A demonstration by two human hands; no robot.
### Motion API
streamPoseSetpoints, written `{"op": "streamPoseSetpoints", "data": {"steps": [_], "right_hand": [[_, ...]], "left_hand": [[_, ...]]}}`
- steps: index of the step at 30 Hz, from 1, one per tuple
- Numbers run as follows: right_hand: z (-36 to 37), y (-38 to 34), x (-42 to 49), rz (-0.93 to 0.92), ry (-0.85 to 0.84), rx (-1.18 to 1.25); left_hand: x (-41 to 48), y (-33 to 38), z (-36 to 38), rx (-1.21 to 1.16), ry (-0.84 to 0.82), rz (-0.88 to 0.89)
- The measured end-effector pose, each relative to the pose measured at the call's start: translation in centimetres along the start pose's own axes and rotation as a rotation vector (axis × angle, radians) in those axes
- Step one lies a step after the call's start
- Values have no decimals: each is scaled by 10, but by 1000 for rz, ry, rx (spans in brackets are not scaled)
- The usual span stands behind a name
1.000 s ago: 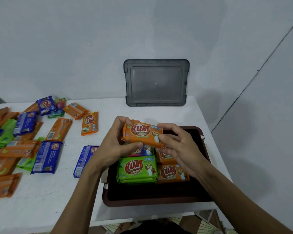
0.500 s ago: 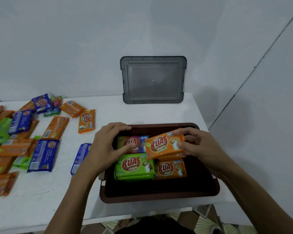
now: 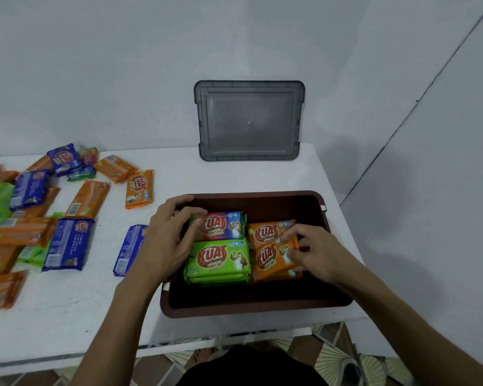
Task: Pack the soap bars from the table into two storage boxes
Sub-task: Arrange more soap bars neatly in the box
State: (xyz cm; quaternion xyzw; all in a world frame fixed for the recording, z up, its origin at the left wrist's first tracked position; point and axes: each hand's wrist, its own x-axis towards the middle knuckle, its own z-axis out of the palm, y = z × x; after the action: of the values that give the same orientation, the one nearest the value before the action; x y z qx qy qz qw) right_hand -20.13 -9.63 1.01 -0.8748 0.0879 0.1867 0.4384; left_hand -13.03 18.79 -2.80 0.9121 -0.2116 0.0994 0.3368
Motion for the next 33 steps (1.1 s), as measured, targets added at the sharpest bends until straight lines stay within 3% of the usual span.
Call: {"op": "streamPoseSetpoints", "data": {"steps": [10, 23, 26, 30, 33], "right_hand": [[18, -3, 11, 106, 23, -412], [29, 3, 13, 88, -34, -577], [18, -5, 19, 113, 2, -542], [0, -18, 29, 12, 169, -475], [-6, -33, 36, -78, 204, -364]], "left_hand": [[-4, 3, -1, 115, -38, 3], [-10, 1, -5, 97, -83, -9], [-11, -1, -10, 59, -72, -30], [-14, -6, -17, 62, -57, -60], [-14, -12, -24, 26, -50, -86]]}}
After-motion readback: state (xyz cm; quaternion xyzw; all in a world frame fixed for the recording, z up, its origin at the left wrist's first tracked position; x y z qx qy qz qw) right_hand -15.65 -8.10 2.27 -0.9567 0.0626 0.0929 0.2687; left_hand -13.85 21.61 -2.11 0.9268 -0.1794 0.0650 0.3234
